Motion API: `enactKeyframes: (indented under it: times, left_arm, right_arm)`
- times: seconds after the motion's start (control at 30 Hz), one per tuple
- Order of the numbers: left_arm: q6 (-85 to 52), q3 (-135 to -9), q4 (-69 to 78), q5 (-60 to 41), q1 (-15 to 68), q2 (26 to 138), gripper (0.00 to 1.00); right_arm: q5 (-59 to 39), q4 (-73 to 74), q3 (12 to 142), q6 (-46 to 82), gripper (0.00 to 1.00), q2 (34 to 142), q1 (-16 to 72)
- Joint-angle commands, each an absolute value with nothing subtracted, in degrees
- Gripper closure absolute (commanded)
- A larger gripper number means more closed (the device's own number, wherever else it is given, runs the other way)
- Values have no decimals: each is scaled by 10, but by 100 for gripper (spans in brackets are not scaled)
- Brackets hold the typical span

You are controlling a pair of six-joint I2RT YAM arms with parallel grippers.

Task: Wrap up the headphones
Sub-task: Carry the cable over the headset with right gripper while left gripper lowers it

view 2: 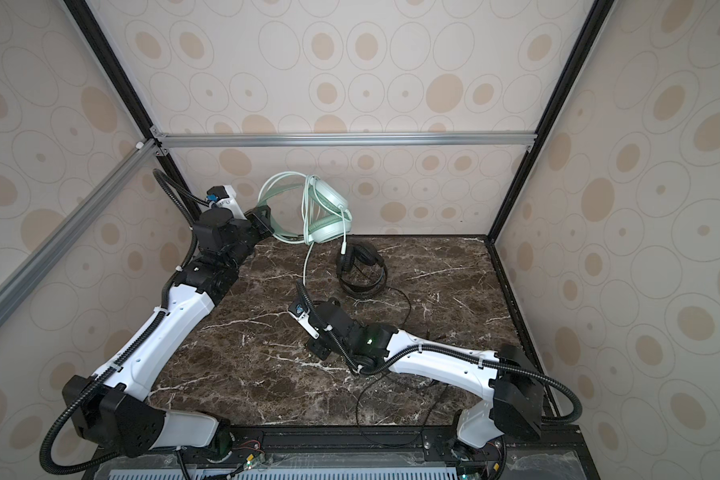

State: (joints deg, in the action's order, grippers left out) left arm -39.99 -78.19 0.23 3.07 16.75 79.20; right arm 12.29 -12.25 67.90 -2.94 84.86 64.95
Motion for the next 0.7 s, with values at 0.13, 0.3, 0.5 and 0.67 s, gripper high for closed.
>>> enactKeyframes:
  times: [0.13,0.3,0.5,0.67]
  left_arm:
    - [-323,-762,27,69,163,779,100]
    - [-270,-717,22,79,164,771,100]
    - [-206,-669,17,67,168,747,100]
    - [-141,-630,-2,58,179,716,100]
  right_arm:
    - [86,-162,760,-71,100,857,660]
    - [74,-189,815,-87,100,866,660]
    - [88,-241,883,-106,100,881,645]
    - [85,-300,935,-123,100,888,606]
